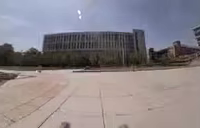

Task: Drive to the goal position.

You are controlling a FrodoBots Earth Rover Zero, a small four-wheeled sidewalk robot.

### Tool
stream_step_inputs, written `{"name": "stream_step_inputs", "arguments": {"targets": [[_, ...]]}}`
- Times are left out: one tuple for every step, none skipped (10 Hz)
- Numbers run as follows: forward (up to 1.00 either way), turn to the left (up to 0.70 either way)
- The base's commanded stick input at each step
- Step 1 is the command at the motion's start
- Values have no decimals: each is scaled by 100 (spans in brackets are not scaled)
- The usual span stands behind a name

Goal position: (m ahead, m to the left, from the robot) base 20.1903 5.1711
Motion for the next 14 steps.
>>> {"name": "stream_step_inputs", "arguments": {"targets": [[70, 0], [70, 0], [70, 0], [70, 0], [70, 0], [70, 0], [70, 0], [70, 0], [70, 0], [70, 0], [70, 0], [70, 0], [70, 0], [70, 0]]}}
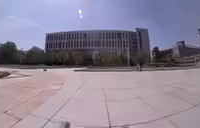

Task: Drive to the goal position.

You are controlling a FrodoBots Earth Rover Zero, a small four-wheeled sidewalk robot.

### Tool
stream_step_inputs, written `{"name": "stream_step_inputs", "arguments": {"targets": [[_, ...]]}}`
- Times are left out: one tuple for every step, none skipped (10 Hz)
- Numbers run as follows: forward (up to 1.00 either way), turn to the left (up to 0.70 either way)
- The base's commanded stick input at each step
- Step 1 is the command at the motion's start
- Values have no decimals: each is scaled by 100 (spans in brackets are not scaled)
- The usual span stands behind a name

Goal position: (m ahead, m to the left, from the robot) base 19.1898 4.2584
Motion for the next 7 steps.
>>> {"name": "stream_step_inputs", "arguments": {"targets": [[70, 0], [70, 0], [70, 0], [70, 0], [70, 0], [70, 0], [70, 0]]}}
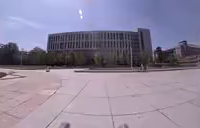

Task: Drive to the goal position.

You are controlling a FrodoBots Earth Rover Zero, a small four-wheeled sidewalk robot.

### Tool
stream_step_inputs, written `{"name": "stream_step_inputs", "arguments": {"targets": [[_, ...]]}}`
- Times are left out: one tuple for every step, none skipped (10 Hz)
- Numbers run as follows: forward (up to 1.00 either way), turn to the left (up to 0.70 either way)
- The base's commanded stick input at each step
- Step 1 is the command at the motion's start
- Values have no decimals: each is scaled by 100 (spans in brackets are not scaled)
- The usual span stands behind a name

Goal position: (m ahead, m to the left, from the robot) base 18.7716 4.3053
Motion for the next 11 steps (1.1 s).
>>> {"name": "stream_step_inputs", "arguments": {"targets": [[70, 0], [70, 0], [70, 0], [70, 0], [70, 2], [70, 24], [70, 33], [70, 35], [70, 35], [70, 35], [70, 35]]}}
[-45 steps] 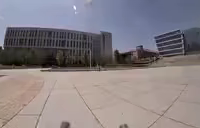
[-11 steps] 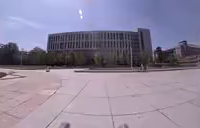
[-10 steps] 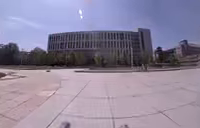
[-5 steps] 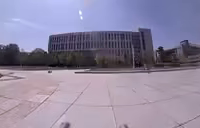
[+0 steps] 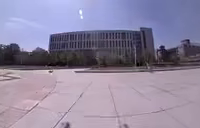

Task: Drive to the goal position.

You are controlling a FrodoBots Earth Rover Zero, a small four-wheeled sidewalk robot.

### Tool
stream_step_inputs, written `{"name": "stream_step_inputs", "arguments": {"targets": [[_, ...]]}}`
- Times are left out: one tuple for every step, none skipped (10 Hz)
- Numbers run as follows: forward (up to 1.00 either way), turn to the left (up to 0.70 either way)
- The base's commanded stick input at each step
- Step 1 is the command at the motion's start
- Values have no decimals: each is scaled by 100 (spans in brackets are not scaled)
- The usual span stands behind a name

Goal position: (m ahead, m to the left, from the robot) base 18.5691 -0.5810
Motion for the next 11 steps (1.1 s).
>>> {"name": "stream_step_inputs", "arguments": {"targets": [[70, 14], [70, 0], [70, 0], [70, 0], [70, 0], [70, 0], [70, 0], [70, 0], [70, 0], [70, 0], [70, 0]]}}
